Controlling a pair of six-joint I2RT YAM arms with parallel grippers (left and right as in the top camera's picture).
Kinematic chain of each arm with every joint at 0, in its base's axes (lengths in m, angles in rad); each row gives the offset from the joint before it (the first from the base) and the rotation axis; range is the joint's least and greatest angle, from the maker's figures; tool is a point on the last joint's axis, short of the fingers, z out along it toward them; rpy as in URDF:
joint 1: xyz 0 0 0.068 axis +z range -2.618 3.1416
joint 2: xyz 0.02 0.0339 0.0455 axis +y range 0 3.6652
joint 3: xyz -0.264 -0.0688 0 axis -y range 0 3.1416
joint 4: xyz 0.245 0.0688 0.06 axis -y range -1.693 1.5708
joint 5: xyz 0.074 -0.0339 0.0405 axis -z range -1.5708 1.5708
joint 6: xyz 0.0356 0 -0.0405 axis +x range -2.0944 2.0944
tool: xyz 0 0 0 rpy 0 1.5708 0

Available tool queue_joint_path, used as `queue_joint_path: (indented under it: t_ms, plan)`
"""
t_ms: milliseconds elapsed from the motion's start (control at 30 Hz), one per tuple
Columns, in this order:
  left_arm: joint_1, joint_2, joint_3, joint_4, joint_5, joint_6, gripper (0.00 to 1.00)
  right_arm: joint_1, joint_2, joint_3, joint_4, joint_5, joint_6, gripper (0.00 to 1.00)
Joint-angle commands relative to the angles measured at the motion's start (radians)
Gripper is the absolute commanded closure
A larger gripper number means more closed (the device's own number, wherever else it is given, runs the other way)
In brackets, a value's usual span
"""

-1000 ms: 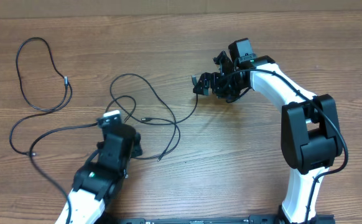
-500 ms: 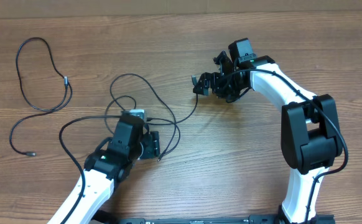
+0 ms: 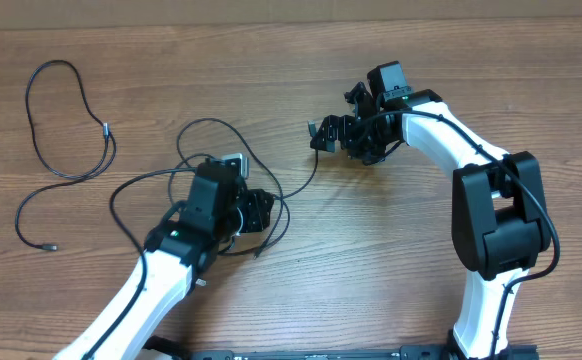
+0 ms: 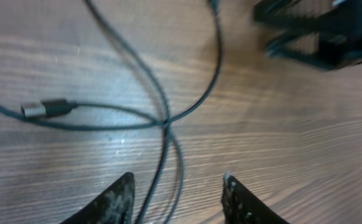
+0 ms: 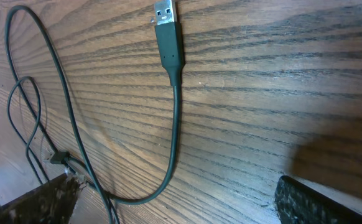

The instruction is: Untangle cables

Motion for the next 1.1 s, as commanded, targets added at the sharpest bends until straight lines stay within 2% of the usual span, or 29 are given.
queue_joint_path:
  t_ms: [0,400,433,567,600,667,733,900,1067]
  plan:
    - [-0.004,0.073,0.014,0.007,0.016,-0.029,0.48,0.005,0.004,0.025,0.006,-0.01,0.003,0.0]
    - [-0.004,0.256,0.015,0.113,0.02,-0.052,0.48,0.005,0.004,0.025,0.006,-0.009,0.003,0.0]
    - [-0.004,0.261,0.015,0.123,0.02,-0.052,0.42,0.005,0.004,0.025,0.006,-0.009,0.003,0.0]
    - [-0.004,0.264,0.015,0.14,0.02,-0.058,0.4,0.005,0.004,0.025,0.006,-0.009,0.003,0.0]
    - [-0.004,0.264,0.015,0.14,0.02,-0.058,0.4,0.005,0.004,0.025,0.006,-0.01,0.003,0.0]
    - [-0.004,0.264,0.015,0.141,0.024,-0.058,0.49,0.005,0.004,0.025,0.006,-0.01,0.003,0.0]
    - [-0.004,0.264,0.015,0.148,0.048,-0.058,0.53,0.005,0.004,0.025,0.006,-0.01,0.003,0.0]
    - [-0.004,0.264,0.015,0.161,0.098,-0.058,0.53,0.005,0.004,0.025,0.006,-0.01,0.003,0.0]
    - [-0.005,0.264,0.014,0.162,0.098,-0.058,0.6,0.005,0.004,0.025,0.006,-0.009,0.003,0.0]
